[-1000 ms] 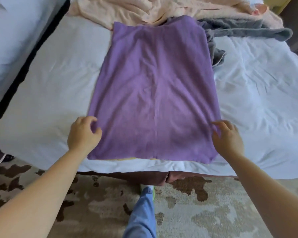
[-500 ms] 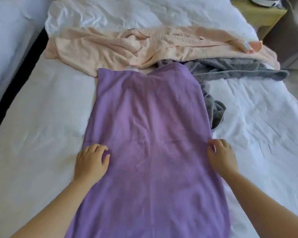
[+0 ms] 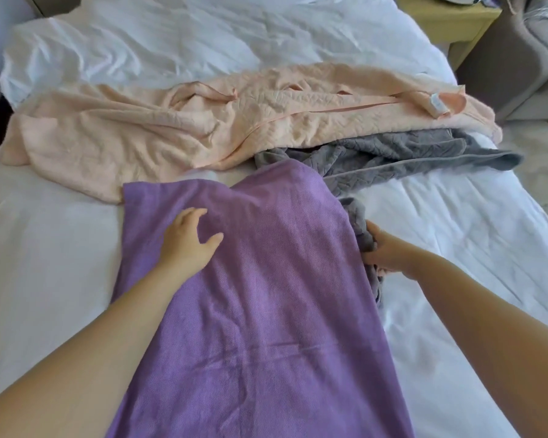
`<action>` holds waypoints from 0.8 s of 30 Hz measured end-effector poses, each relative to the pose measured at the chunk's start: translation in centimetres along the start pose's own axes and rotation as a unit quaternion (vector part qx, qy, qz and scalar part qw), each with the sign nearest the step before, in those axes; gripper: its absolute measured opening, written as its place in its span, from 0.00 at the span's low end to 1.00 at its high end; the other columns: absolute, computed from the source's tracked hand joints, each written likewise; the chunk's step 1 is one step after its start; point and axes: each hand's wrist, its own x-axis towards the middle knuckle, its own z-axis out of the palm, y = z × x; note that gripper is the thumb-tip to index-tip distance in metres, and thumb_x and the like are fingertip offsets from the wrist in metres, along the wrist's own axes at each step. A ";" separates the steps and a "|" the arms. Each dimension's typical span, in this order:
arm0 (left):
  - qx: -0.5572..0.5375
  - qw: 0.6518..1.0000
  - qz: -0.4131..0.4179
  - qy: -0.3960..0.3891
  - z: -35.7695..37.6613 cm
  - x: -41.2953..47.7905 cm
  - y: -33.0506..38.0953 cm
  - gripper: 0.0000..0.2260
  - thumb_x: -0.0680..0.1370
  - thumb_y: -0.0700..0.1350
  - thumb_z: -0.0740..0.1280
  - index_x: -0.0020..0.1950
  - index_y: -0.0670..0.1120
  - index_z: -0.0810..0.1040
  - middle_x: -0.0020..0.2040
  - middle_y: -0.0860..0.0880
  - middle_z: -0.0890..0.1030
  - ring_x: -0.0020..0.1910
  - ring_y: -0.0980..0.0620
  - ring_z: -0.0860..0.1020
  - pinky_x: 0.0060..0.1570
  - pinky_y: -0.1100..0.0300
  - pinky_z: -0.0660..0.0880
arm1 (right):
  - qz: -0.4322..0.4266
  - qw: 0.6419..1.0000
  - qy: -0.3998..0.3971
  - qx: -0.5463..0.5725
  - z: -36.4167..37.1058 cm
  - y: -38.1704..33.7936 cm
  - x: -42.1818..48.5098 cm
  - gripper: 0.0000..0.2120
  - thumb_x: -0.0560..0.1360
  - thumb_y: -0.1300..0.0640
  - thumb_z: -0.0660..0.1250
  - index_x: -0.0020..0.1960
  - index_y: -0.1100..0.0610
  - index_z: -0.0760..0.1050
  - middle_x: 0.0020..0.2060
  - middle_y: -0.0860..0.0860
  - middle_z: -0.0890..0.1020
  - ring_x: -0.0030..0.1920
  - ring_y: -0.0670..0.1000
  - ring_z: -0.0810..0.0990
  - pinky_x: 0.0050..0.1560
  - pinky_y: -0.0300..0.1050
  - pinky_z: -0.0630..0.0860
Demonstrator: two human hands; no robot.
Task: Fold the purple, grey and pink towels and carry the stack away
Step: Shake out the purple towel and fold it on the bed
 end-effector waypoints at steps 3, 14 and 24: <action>-0.003 1.000 0.013 -0.028 1.1 3.4 2.4 0.29 0.74 0.55 0.69 0.72 0.48 0.66 0.76 0.46 0.62 0.74 0.47 0.60 0.71 0.54 0.55 | -0.004 0.997 -0.045 -0.062 -1.4 -1.4 1.4 0.16 0.72 0.66 0.65 0.56 0.50 0.76 0.48 0.56 0.81 0.45 0.54 0.79 0.43 0.48 0.81; -0.095 0.994 0.025 -0.048 0.9 13.3 8.3 0.27 0.73 0.59 0.68 0.70 0.56 0.69 0.65 0.58 0.72 0.65 0.55 0.70 0.58 0.65 0.62 | -0.196 0.788 0.379 0.443 -17.3 -17.7 9.1 0.10 0.72 0.57 0.61 0.53 0.50 0.73 0.49 0.54 0.78 0.44 0.48 0.78 0.40 0.37 0.77; 0.145 0.971 -0.019 -0.189 4.3 16.3 5.6 0.26 0.72 0.64 0.66 0.67 0.55 0.70 0.63 0.54 0.77 0.65 0.48 0.72 0.68 0.48 0.62 | -0.241 0.933 0.268 0.020 -7.8 -12.1 13.5 0.28 0.74 0.64 0.63 0.71 0.51 0.59 0.67 0.54 0.65 0.52 0.53 0.77 0.56 0.59 0.75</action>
